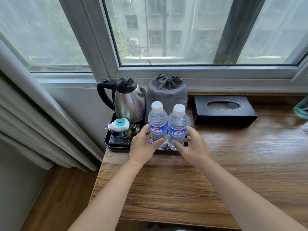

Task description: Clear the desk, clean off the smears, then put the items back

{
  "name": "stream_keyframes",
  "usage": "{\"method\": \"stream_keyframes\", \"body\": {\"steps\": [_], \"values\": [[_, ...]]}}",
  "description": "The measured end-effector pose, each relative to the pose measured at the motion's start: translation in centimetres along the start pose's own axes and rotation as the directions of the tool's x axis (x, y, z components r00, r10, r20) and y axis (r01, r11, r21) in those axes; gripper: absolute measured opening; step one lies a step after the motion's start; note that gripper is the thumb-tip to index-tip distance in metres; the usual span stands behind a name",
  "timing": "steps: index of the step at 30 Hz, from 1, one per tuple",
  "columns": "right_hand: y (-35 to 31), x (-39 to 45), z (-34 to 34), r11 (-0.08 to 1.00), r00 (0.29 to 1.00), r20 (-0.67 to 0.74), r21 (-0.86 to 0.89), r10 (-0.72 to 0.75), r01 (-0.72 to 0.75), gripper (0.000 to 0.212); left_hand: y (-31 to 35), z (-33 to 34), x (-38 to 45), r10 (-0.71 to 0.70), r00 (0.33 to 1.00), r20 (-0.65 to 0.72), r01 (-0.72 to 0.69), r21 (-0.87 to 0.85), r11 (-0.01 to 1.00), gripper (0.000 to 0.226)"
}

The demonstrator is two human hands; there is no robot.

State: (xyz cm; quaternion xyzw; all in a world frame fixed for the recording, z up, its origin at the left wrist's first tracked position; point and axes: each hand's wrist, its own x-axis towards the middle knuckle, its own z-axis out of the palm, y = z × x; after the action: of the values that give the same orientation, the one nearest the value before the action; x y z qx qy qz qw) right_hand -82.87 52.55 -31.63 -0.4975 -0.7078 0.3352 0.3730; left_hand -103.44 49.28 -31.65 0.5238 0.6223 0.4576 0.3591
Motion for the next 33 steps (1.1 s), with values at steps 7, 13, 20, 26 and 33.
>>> {"method": "stream_keyframes", "body": {"steps": [7,13,20,26,33], "values": [[0.2,-0.3,0.6,0.999,0.999,-0.033,0.03,0.039,-0.038,0.058,-0.4,-0.1,0.4,0.015,1.0,0.021,-0.015,0.009,1.0,0.062],[0.1,-0.7,1.3,0.997,0.996,-0.065,0.046,0.059,-0.056,0.059,-0.6,-0.1,0.4,0.03,0.999,0.027,-0.031,0.027,0.999,0.057],[-0.1,-0.5,1.1,0.998,0.998,-0.059,0.061,0.036,-0.033,0.057,-0.3,0.4,0.1,0.02,1.0,-0.024,-0.019,0.061,0.998,0.058],[0.5,-0.3,0.8,0.999,1.0,-0.026,0.052,0.008,-0.007,0.057,0.3,1.2,-0.6,-0.029,0.997,-0.073,0.032,0.036,0.999,0.058],[0.6,0.0,0.4,0.998,1.0,-0.005,0.049,-0.027,0.027,0.057,1.7,2.2,-1.5,-0.112,0.986,-0.122,0.124,0.098,0.987,0.052]]}}
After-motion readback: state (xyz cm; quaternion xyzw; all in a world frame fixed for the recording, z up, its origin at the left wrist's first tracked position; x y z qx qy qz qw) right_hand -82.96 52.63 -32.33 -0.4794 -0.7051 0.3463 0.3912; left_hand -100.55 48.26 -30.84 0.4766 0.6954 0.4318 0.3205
